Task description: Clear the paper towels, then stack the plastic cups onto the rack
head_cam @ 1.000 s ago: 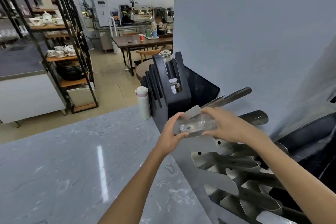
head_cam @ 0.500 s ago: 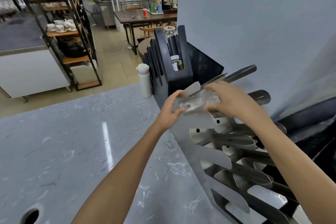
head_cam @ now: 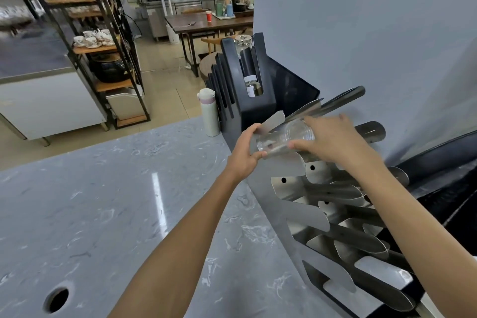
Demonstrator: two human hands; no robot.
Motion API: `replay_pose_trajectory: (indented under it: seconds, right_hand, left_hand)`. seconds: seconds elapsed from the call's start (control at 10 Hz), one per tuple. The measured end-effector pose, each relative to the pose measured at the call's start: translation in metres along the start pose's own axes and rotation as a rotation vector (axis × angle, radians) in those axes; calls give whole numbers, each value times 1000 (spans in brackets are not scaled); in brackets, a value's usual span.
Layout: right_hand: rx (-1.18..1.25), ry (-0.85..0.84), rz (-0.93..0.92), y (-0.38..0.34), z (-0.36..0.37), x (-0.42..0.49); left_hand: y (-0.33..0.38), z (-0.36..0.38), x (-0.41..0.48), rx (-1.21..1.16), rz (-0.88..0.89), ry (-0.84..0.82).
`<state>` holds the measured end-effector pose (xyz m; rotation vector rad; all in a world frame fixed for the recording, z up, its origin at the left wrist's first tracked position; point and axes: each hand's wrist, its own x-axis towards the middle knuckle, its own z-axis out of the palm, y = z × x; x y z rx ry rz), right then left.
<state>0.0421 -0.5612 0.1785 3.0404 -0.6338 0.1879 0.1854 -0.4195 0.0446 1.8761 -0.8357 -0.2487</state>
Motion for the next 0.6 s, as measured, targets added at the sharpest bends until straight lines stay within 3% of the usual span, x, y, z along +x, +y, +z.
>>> replay_pose_trajectory:
  seconds: [0.4, 0.6]
  right_hand:
    - [121, -22, 10, -1, 5, -8]
    - [324, -87, 21, -1, 1, -18]
  left_hand:
    - [4, 5, 4, 136, -37, 41]
    - [26, -3, 0, 185, -61, -22]
